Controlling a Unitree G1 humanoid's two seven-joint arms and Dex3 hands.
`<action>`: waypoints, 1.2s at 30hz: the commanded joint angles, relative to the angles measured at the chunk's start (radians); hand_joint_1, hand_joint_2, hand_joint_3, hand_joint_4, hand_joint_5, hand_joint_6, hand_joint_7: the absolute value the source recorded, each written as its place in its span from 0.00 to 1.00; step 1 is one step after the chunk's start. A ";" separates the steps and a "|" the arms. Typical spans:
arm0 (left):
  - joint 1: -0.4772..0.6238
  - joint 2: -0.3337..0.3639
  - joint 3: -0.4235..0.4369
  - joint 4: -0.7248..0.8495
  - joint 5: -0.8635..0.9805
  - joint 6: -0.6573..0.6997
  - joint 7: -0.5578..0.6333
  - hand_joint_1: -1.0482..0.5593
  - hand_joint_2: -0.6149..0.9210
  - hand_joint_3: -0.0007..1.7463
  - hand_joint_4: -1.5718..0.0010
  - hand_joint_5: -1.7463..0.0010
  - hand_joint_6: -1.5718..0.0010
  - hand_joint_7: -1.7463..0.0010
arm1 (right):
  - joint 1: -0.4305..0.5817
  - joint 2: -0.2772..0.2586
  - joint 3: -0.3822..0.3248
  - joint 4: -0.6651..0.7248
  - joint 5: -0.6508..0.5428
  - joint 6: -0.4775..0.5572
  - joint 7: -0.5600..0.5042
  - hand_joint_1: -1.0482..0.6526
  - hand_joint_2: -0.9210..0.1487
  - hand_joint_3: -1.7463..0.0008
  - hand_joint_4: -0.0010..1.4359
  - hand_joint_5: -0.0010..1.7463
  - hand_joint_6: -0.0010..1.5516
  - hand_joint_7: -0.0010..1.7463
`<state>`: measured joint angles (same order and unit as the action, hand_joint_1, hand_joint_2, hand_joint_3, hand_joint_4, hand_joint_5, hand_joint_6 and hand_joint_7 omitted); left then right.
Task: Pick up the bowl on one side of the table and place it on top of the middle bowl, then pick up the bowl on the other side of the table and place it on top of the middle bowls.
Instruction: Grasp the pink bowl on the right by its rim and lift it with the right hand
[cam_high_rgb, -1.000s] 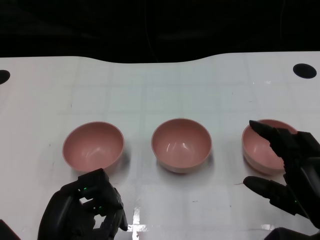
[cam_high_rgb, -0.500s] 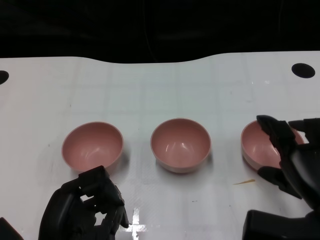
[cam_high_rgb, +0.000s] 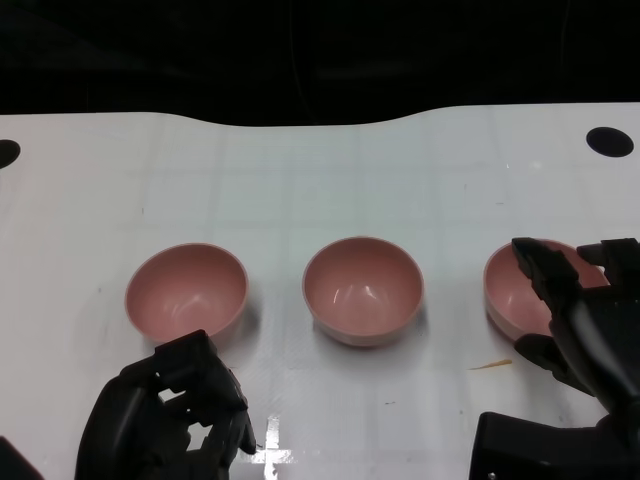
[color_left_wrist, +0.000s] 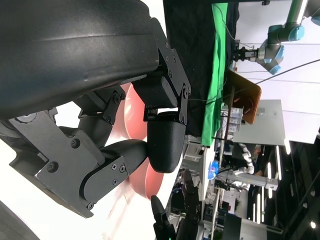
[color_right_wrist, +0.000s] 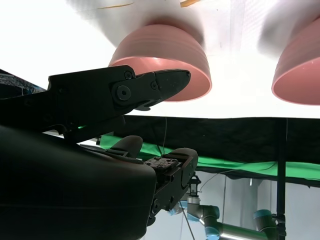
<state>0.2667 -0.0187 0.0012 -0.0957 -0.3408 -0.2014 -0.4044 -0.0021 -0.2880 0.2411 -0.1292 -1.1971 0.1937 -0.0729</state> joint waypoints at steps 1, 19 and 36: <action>0.018 0.014 0.004 -0.029 -0.002 0.014 0.009 0.35 0.64 0.68 0.46 0.02 0.47 0.18 | -0.054 -0.026 0.024 0.106 -0.005 0.024 0.023 0.21 0.07 1.00 0.16 0.28 0.24 0.02; 0.027 0.008 0.000 -0.035 -0.011 0.023 0.005 0.37 0.66 0.65 0.47 0.03 0.47 0.20 | -0.168 -0.049 0.099 0.321 0.076 0.048 0.027 0.23 0.04 0.99 0.25 0.20 0.30 0.02; 0.023 0.007 0.000 -0.030 -0.003 0.013 0.006 0.37 0.66 0.66 0.47 0.03 0.47 0.20 | -0.260 -0.061 0.147 0.502 0.176 -0.026 -0.101 0.45 0.00 0.98 0.59 0.28 0.52 0.04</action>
<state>0.2857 -0.0179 -0.0012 -0.1235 -0.3435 -0.1844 -0.4042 -0.2436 -0.3264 0.3961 0.3450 -1.0385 0.1909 -0.1307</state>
